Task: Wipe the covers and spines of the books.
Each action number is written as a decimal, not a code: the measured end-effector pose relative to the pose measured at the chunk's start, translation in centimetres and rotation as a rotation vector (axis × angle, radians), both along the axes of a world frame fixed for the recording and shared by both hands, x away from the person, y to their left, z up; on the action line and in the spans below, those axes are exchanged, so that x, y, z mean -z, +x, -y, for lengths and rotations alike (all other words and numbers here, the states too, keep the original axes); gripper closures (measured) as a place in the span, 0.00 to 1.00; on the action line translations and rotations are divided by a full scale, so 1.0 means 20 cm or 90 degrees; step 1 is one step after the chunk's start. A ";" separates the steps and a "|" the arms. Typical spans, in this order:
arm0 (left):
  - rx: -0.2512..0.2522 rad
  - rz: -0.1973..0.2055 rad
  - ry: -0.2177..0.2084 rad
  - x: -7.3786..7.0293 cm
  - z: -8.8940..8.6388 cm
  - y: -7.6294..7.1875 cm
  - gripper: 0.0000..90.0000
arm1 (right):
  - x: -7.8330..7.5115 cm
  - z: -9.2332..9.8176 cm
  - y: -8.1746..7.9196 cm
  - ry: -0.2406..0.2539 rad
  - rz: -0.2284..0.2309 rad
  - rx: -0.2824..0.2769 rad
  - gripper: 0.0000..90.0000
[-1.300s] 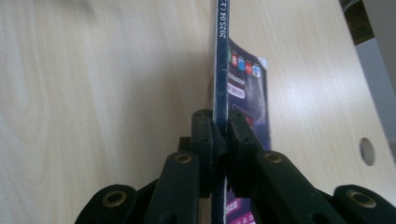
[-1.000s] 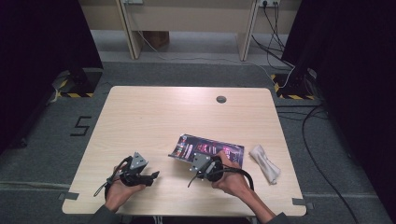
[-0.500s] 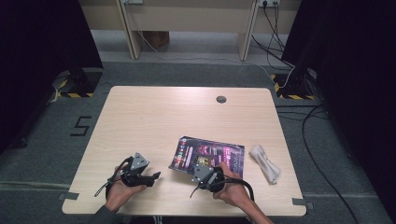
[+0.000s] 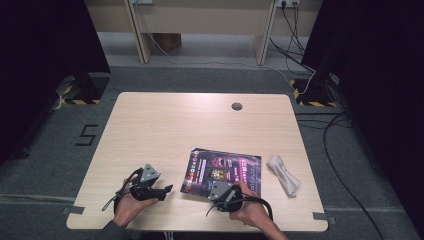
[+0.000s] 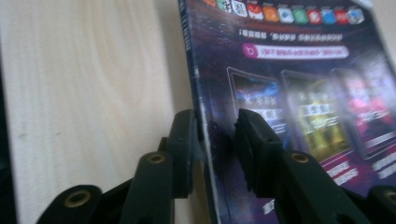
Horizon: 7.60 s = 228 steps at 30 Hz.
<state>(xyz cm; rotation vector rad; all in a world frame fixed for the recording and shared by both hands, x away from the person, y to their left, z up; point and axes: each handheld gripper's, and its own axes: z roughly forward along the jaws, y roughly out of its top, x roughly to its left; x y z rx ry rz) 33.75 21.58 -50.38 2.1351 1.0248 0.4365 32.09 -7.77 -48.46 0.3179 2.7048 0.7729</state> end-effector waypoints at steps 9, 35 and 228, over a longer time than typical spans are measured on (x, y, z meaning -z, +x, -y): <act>0.008 0.001 -0.005 0.00 0.02 0.00 0.32 | 0.00 0.15 0.00 0.051 -0.032 0.089 0.60; 0.049 -0.026 0.030 0.00 0.33 0.20 0.24 | 0.07 0.48 -0.11 0.094 -0.038 0.240 0.45; 0.089 -0.048 -0.050 0.02 0.30 -0.09 0.46 | -0.01 0.21 0.54 0.131 -0.004 0.316 0.84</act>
